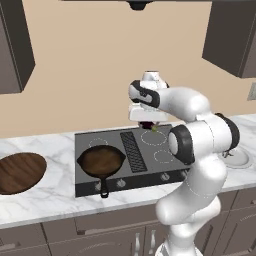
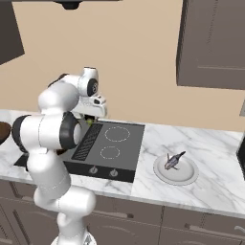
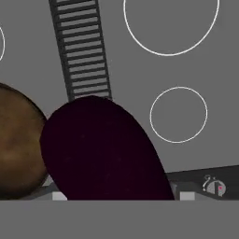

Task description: Place the fish on the plate and place the eggplant on the same plate.

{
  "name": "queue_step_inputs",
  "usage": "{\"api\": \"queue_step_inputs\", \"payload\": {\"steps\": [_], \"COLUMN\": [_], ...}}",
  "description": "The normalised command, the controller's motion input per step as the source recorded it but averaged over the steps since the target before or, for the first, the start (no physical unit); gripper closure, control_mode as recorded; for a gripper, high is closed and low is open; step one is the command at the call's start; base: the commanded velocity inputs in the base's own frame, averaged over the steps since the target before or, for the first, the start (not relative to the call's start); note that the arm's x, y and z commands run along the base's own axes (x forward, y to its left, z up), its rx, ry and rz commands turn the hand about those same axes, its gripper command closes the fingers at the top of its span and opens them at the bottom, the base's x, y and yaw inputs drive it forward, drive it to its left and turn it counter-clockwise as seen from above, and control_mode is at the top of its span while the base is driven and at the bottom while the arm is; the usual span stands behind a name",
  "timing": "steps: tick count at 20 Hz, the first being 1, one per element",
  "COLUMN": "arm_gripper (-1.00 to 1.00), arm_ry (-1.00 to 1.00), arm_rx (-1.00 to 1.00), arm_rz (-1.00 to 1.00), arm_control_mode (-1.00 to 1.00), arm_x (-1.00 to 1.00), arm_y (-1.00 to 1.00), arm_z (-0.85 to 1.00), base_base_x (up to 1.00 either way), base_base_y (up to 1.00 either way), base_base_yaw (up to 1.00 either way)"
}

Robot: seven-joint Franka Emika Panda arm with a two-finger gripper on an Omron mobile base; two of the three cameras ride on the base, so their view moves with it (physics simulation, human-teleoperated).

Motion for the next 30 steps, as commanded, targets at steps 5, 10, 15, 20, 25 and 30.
{"api": "queue_step_inputs", "payload": {"steps": [5, 10, 15, 20, 25, 30], "arm_gripper": [1.0, 1.0, 1.0, 1.0, 1.0, 1.0], "arm_ry": [-0.1, 0.0, 0.03, 0.14, 0.14, 0.01], "arm_rx": [-0.12, 0.0, -0.08, -0.12, -0.02, 0.1], "arm_rz": [-0.31, -0.37, -0.27, -0.24, -0.31, -0.23], "arm_control_mode": [-1.0, -1.0, -1.0, -1.0, -1.0, -1.0], "arm_x": [-0.58, -0.48, 0.15, 0.19, 0.0, -0.18], "arm_y": [-1.0, -1.0, -1.0, -0.99, -1.0, -0.96], "arm_z": [-0.16, -0.29, -0.33, -0.12, -0.17, 0.0], "base_base_x": [0.0, 0.0, 0.0, 0.0, 0.0, 0.0], "base_base_y": [0.0, 0.0, 0.0, 0.0, 0.0, 0.0], "base_base_yaw": [0.0, 0.0, 0.0, 0.0, 0.0, 0.0]}}
